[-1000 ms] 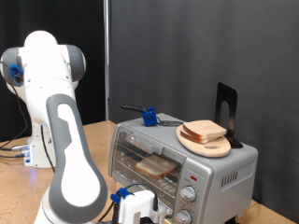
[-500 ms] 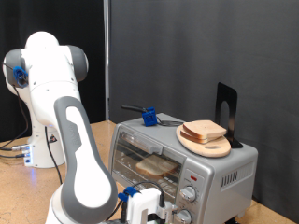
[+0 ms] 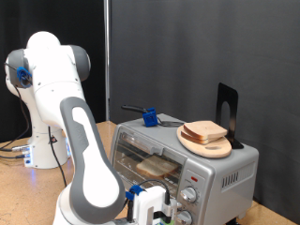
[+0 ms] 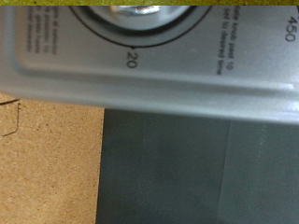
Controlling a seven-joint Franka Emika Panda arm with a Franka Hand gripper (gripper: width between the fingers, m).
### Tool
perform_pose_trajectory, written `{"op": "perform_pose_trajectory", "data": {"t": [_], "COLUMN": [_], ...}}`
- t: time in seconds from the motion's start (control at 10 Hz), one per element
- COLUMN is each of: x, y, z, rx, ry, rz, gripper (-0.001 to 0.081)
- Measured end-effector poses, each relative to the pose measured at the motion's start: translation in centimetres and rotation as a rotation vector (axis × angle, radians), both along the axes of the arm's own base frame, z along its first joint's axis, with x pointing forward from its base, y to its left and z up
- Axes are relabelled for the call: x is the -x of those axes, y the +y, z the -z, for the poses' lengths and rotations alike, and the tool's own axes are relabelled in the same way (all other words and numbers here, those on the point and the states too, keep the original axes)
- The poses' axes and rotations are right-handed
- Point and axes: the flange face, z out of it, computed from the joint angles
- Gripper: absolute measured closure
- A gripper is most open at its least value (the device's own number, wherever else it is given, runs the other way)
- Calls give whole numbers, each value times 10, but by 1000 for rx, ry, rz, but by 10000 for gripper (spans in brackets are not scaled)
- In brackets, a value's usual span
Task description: Make a piece of toast with the oven
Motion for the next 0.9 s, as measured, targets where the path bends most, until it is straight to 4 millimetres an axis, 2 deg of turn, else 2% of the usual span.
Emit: {"op": "perform_pose_trajectory", "data": {"t": [0.9], "x": [-2], "y": [13], "z": [-2], "rx": [-11], "ry": [-10], "rz": [-8], "gripper": [-2]}}
